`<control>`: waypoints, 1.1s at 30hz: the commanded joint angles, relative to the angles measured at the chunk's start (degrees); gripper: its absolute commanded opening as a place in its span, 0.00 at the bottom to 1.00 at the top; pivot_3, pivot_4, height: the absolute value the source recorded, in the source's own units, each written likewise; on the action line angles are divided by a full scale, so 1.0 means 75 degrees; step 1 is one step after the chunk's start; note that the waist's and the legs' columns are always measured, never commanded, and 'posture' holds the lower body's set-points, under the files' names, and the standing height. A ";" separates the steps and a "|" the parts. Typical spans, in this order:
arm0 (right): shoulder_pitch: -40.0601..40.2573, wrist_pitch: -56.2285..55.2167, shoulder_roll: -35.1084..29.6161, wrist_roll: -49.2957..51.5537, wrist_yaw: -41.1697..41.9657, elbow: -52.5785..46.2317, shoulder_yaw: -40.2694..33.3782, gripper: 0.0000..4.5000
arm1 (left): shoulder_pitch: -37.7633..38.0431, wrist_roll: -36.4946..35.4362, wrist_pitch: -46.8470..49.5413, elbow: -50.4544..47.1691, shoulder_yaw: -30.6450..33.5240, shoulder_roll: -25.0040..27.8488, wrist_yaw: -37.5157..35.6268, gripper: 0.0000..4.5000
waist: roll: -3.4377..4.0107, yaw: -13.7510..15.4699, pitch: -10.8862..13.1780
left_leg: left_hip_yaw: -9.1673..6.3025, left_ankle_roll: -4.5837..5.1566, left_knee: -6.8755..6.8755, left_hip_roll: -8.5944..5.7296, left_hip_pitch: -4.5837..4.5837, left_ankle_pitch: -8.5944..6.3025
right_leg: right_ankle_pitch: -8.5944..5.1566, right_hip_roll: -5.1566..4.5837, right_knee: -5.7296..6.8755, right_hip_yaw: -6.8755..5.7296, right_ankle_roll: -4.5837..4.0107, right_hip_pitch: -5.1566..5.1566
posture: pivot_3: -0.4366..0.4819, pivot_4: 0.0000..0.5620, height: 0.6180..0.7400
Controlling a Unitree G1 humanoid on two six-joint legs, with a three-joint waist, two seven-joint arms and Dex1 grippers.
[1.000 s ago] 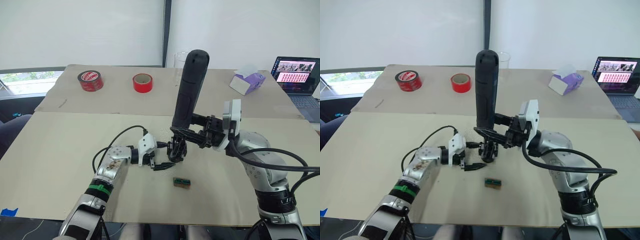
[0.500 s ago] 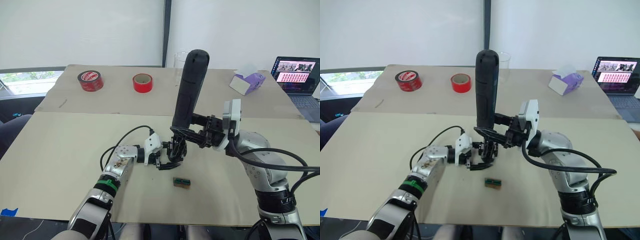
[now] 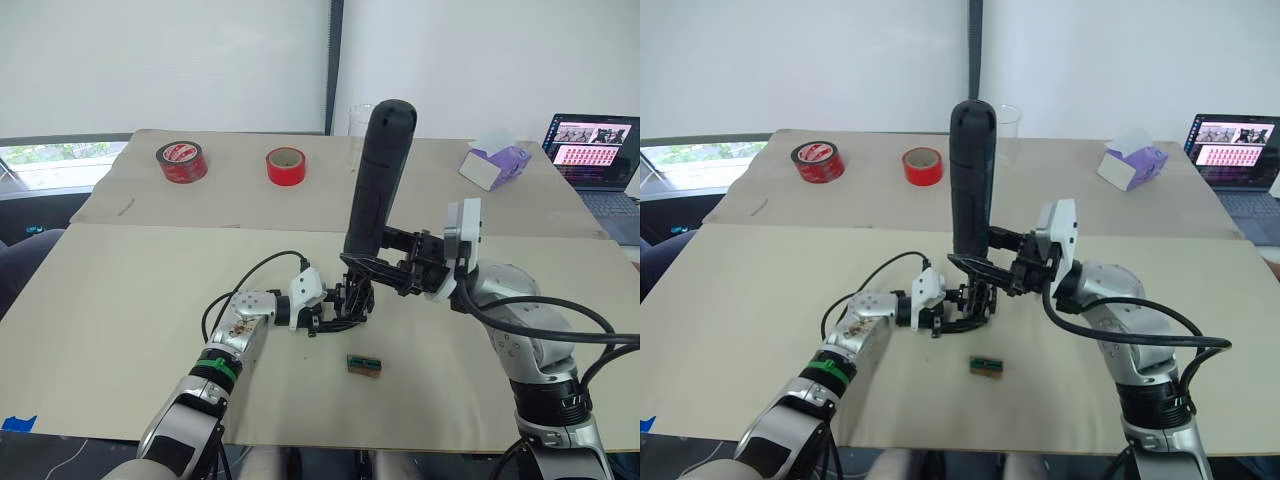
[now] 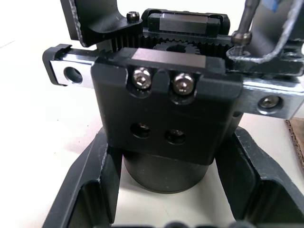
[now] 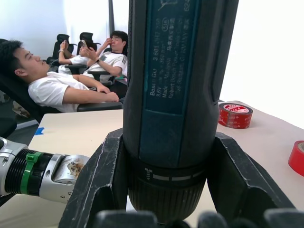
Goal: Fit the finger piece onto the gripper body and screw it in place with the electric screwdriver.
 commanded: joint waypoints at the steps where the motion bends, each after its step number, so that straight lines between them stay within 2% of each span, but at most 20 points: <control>1: 0.0051 -0.0050 -0.0053 -0.0204 -0.0056 -0.0032 0.0123 0.42 | -0.0051 0.0133 -0.0048 0.0099 -0.0138 -0.0076 -0.0037 0.51 | 0.0000 0.0001 0.0000 | 0.0000 0.0000 0.0000 0.0000 0.0000 0.0000 | 0.0000 0.0000 0.0000 0.0000 0.0000 0.0001 | 0.48 0.27 1.00; 18: 0.0511 0.0415 -0.0280 -0.0478 -0.0178 0.0269 0.0717 0.42 | -0.0071 0.0183 -0.0013 0.0158 -0.0150 -0.0078 -0.0067 0.51 | -0.0008 0.0000 -0.0020 | -0.0006 0.0003 0.0000 0.0001 0.0016 -0.0002 | -0.0001 -0.0003 -0.0003 -0.0003 0.0001 0.0018 | 0.48 0.27 1.00; 24: 0.0650 0.0562 -0.0277 -0.0466 -0.0295 0.0322 0.0851 0.42 | -0.0046 0.0198 -0.0020 0.0166 -0.0144 -0.0057 -0.0082 0.51 | -0.0044 -0.0002 -0.0083 | -0.0007 0.0003 -0.0003 0.0003 0.0020 -0.0003 | -0.0002 -0.0003 -0.0004 -0.0004 0.0001 0.0020 | 0.48 0.27 1.00; 33: 0.0357 0.0192 -0.0241 -0.0349 -0.0154 0.0379 0.0559 0.42 | 0.0048 0.0194 0.0065 0.0076 -0.0158 -0.0015 -0.0103 0.51 | -0.0055 -0.0005 -0.0100 | -0.0007 0.0006 -0.0005 0.0005 0.0025 -0.0006 | -0.0003 -0.0011 -0.0006 -0.0008 0.0000 0.0021 | 0.48 0.27 1.00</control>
